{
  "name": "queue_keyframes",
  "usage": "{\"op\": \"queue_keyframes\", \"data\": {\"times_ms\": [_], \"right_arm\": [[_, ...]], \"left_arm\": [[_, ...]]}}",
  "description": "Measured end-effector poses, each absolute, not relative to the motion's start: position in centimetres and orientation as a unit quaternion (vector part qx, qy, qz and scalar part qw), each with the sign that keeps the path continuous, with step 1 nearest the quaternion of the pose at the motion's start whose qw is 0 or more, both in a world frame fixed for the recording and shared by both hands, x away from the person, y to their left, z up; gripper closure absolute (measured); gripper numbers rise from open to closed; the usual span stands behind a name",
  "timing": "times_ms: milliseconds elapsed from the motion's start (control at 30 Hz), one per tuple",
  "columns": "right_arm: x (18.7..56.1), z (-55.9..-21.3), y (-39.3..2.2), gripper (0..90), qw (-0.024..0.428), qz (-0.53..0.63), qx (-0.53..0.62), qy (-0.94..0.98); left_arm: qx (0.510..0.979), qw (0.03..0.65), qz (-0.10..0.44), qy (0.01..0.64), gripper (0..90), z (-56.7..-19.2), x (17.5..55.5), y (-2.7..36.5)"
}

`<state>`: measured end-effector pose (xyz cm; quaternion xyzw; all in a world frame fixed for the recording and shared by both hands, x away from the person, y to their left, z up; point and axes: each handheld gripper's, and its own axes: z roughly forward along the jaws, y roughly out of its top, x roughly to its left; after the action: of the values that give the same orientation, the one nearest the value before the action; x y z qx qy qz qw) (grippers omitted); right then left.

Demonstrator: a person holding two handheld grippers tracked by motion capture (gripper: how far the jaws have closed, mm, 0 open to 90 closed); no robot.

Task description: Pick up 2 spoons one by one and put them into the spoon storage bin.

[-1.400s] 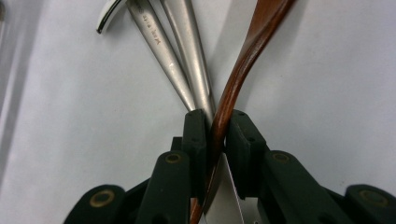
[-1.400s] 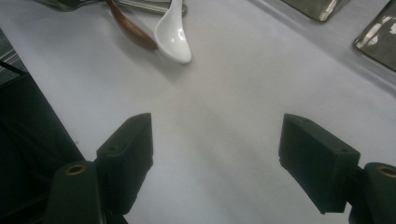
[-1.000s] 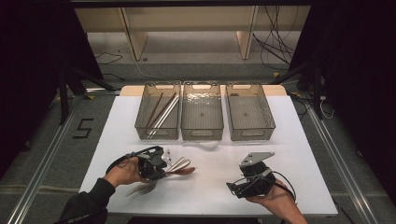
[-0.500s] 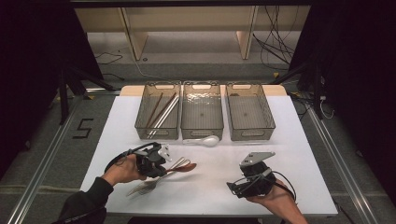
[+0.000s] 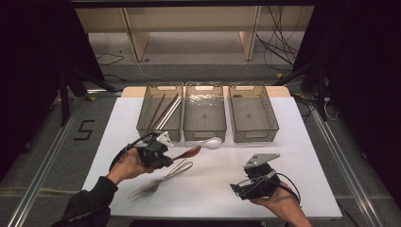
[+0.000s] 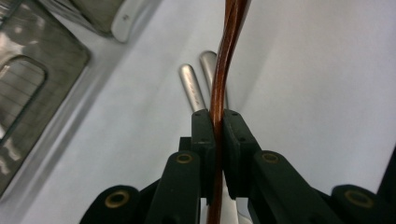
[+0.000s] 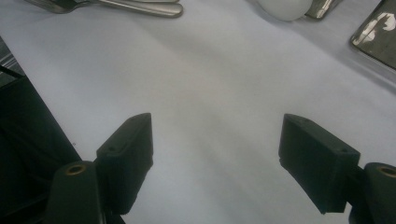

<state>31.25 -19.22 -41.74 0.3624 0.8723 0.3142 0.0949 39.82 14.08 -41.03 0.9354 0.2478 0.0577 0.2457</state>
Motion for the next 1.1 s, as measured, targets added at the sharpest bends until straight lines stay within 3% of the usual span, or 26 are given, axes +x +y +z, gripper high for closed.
{"op": "queue_keyframes", "data": {"times_ms": [1100], "right_arm": [[31.2,-41.7,-19.3,26.9,0.095,0.317,0.365,0.870]], "left_arm": [[0.877,0.331,0.096,0.334,83.8,-37.3,47.1,11.2]]}}
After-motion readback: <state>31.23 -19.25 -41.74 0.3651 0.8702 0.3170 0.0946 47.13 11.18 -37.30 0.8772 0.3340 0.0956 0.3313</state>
